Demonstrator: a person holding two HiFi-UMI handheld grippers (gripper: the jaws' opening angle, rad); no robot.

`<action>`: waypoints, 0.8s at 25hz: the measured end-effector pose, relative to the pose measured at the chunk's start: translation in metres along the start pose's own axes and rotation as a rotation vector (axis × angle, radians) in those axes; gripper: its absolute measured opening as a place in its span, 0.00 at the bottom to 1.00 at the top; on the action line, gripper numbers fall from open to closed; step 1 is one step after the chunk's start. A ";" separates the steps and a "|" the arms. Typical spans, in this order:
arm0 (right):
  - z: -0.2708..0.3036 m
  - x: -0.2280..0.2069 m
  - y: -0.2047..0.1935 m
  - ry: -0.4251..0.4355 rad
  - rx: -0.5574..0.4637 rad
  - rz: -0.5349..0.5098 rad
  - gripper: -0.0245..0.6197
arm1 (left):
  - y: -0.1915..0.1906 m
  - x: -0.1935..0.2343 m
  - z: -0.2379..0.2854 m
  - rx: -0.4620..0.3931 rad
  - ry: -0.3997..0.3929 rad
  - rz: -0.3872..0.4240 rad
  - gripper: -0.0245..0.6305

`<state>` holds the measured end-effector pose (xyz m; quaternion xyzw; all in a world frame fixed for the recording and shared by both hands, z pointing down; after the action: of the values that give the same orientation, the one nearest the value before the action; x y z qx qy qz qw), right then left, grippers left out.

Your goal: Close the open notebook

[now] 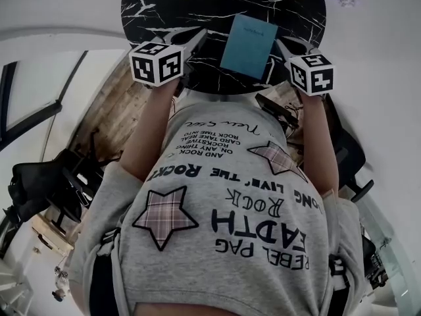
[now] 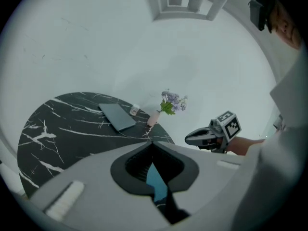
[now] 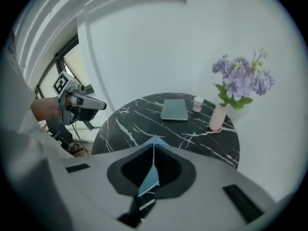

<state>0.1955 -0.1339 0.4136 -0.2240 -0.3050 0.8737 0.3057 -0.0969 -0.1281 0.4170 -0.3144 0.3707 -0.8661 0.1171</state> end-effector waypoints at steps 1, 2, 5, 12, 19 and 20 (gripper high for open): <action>-0.007 0.002 0.006 -0.021 -0.020 -0.023 0.07 | 0.004 0.000 -0.003 -0.034 0.008 0.008 0.05; -0.014 0.004 0.012 -0.039 -0.043 -0.041 0.07 | 0.008 0.000 -0.006 -0.071 0.014 0.016 0.05; -0.035 0.010 0.026 -0.061 -0.141 -0.058 0.06 | 0.020 -0.002 -0.019 -0.168 0.048 0.051 0.05; -0.081 0.024 0.054 -0.032 -0.457 -0.071 0.06 | 0.046 -0.015 -0.045 -0.322 0.110 0.158 0.05; -0.113 0.040 0.073 -0.060 -0.666 -0.158 0.06 | 0.066 -0.028 -0.061 -0.402 0.177 0.283 0.05; -0.118 0.043 0.075 -0.046 -0.721 -0.155 0.06 | 0.069 -0.030 -0.064 -0.427 0.183 0.296 0.05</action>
<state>0.2034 -0.1053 0.2704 -0.2739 -0.6160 0.6893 0.2653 -0.1155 -0.1266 0.3205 -0.1947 0.5959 -0.7665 0.1394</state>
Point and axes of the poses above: the fingertips, and each gripper's own axes: z forward along the fingers, x to its left, y out of its top, the point moved 9 cm from there along -z, backward along the fingers, and after that the axes turned 6 degrees about y, right-handed, at the moved point
